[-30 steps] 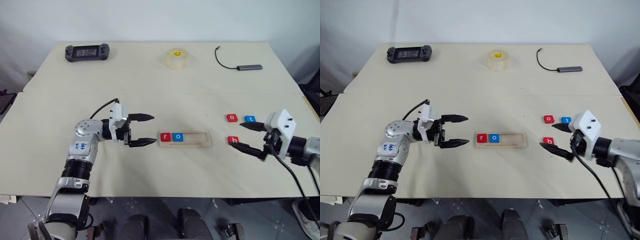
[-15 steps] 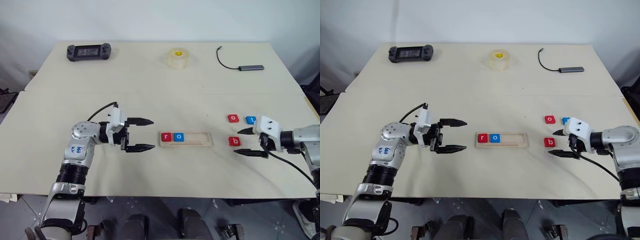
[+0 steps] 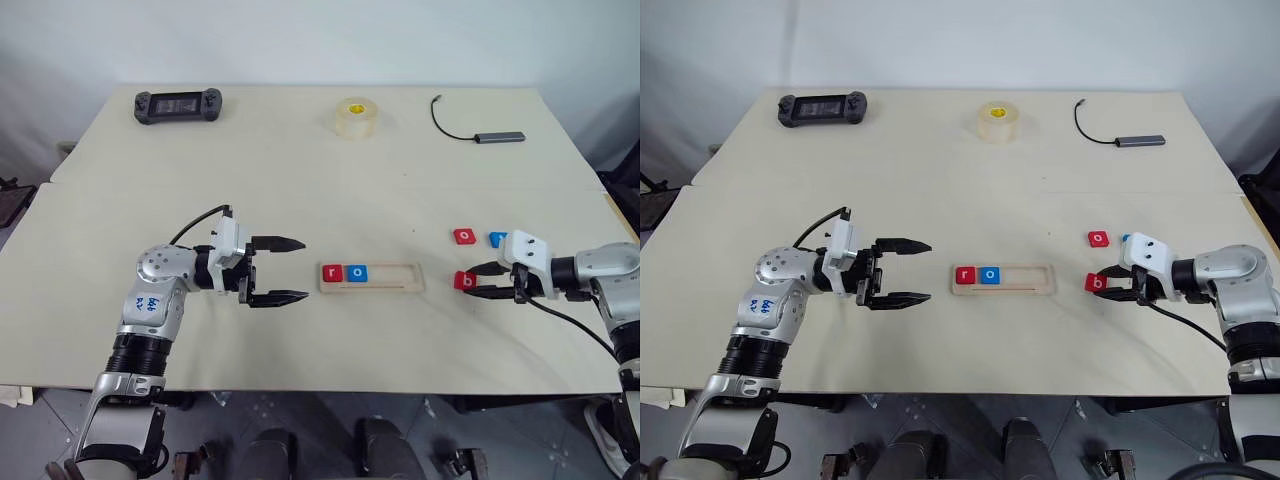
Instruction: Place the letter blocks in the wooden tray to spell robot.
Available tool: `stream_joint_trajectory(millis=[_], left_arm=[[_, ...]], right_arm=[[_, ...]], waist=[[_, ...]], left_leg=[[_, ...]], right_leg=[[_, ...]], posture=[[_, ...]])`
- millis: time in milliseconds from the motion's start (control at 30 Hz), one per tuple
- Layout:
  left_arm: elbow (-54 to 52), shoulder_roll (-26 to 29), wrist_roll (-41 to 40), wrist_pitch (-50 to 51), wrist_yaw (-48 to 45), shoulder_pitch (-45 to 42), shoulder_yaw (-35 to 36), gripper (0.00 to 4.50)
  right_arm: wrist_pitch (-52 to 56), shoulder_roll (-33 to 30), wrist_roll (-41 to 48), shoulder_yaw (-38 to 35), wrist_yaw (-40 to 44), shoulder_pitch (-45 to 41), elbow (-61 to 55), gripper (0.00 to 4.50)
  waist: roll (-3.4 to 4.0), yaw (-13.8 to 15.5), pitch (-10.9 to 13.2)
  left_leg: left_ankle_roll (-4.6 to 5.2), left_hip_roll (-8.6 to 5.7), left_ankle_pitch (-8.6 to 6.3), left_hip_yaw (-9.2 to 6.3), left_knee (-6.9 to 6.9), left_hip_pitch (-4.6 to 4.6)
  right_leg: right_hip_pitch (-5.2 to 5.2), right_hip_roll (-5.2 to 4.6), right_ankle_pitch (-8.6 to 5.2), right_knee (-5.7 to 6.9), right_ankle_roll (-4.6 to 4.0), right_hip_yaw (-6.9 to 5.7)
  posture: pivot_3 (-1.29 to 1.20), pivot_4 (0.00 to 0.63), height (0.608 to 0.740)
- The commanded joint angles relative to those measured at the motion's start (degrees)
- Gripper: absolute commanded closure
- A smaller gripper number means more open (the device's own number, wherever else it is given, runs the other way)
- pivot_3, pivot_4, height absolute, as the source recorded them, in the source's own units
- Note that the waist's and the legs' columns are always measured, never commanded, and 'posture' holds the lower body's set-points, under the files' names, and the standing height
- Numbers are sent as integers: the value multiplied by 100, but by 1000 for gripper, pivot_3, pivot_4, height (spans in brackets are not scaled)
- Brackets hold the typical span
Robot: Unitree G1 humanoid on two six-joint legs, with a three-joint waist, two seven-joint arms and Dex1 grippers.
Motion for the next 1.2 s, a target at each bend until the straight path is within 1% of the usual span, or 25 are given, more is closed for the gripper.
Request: stream_joint_trajectory(millis=[33,133,200,267,400,600,767,833,867,1067,1100,1200], left_arm=[[-195,30,-104,-32,58,16,68,0],[-195,39,-110,-39,87,33,66,0],[-181,35,-106,-43,110,31,64,0],[-190,26,-106,-45,131,50,60,0],[-272,3,-108,-42,181,119,29,0],[-392,26,-129,-16,278,214,52,0],[-525,61,-154,24,366,319,90,0],[-550,66,-156,26,396,345,88,0],[-557,64,-156,29,411,349,85,0],[-557,71,-155,28,456,332,79,0],[-553,77,-156,27,460,326,80,0],[-541,86,-154,21,462,320,79,0]], right_arm=[[574,143,235,102,409,-246,-828,3022],[1009,324,158,313,528,-511,-1310,3022],[1073,408,18,458,526,-647,-1372,3022],[1143,634,-128,631,395,-895,-1251,3022],[946,1112,-416,954,307,-1299,-874,3022],[701,1421,-623,1188,339,-1568,-485,3022],[719,1490,-630,1189,448,-1654,-356,3022],[821,1522,-601,1198,537,-1648,-427,2291],[885,1542,-581,1193,568,-1640,-466,2078],[1083,1591,-359,955,527,-1653,-627,128],[1076,1477,-333,907,547,-1622,-685,24],[1147,1217,-225,795,617,-1516,-843,24]], waist=[[2,-15,1],[5,-28,1],[5,-8,1],[5,3,1],[4,0,1],[5,-11,1],[5,-20,1],[5,-24,1],[5,-22,1],[5,-17,1],[5,-16,1],[6,-11,2]], left_leg=[[0,2,0,1,0,0],[-6,16,-2,3,-1,-1],[-10,18,-1,1,-2,-3],[-9,17,-1,0,-1,-5],[-9,11,-1,-2,-1,-8],[-8,5,-2,-6,-5,-14],[-8,10,-1,-6,-7,-13],[-8,10,-1,-5,-7,-13],[-9,11,-1,-5,-7,-13],[-9,9,-1,-6,-7,-13],[-9,9,-1,-6,-7,-13],[-8,8,-1,-6,-7,-13]], right_leg=[[-1,0,0,1,0,1],[-6,0,1,0,-1,2],[-11,0,2,2,-3,0],[-11,-1,3,0,-5,0],[-12,0,4,-2,-6,-2],[-16,0,4,-1,-7,-10],[-17,0,4,-4,-7,-10],[-17,0,4,-4,-7,-9],[-17,0,4,-4,-7,-9],[-18,-1,4,-4,-7,-10],[-18,-1,4,-4,-7,-10],[-18,-2,4,-4,-7,-10]], posture=[[0,150,740],[0,150,740],[0,150,740],[0,150,740],[0,150,740],[0,150,740],[0,150,740],[0,150,740],[0,150,740],[0,150,740],[0,150,740],[0,150,740]])
